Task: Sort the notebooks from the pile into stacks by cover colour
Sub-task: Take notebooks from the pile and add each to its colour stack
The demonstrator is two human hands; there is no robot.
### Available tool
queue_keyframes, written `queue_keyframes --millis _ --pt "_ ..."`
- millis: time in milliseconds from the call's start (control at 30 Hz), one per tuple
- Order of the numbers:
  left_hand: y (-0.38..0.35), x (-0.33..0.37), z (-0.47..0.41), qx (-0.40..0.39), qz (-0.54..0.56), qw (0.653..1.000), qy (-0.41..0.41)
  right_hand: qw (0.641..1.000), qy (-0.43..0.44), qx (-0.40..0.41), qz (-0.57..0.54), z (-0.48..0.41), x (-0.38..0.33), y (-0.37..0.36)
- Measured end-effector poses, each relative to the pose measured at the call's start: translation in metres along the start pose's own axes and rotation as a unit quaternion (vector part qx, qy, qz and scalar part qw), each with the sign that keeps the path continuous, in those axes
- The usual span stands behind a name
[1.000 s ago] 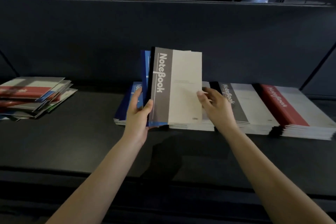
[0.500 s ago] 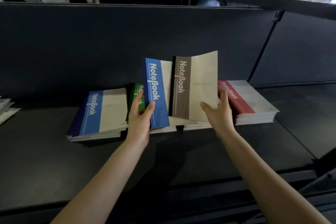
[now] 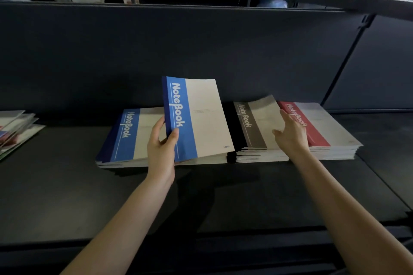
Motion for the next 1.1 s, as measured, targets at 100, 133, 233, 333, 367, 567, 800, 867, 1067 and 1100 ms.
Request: queue_keyframes --millis 100,133,233,333,367,567,800,867,1067,1100 --pt "0.005 -0.003 0.001 0.0 -0.003 1.0 0.005 0.999 0.004 -0.011 0.053 -0.005 0.002 -0.003" --pt "0.006 -0.005 0.002 0.0 0.0 1.0 0.007 0.998 0.0 -0.012 0.068 -0.004 0.002 -0.003" --pt "0.009 -0.007 0.004 -0.003 0.006 1.0 0.011 0.991 -0.002 0.006 0.136 0.0 -0.003 0.001" --pt "0.013 -0.004 0.004 -0.004 0.004 1.0 0.007 0.984 0.021 0.039 0.175 0.005 -0.013 0.003" --pt "0.015 -0.003 0.004 -0.002 0.004 1.0 0.007 0.983 0.036 0.046 0.174 0.007 -0.017 0.001" --pt "0.062 0.012 0.001 0.063 0.029 0.998 0.007 0.979 0.162 0.05 0.114 0.029 -0.067 -0.034" --pt "0.132 0.026 -0.008 0.096 -0.014 0.995 -0.006 0.948 0.315 0.035 -0.043 0.081 -0.163 -0.072" --pt "0.146 0.025 -0.012 0.087 -0.034 0.996 0.013 0.932 0.352 -0.015 -0.08 0.098 -0.192 -0.093" --pt "0.166 0.032 -0.031 0.025 -0.193 0.98 0.05 0.917 0.343 -0.19 -0.077 0.13 -0.254 -0.178" --pt "0.165 0.036 -0.034 0.014 -0.221 0.974 0.048 0.92 0.323 -0.211 -0.064 0.129 -0.256 -0.192"
Point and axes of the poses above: each hand's wrist, its own z-axis away from the middle knuckle, its own y-axis out of the back of the hand, x = y × z, the point moved 10 cm from there along -z, towards the middle knuckle, and after that the axes turned 12 degrees about -x, right-handed, at the moved point
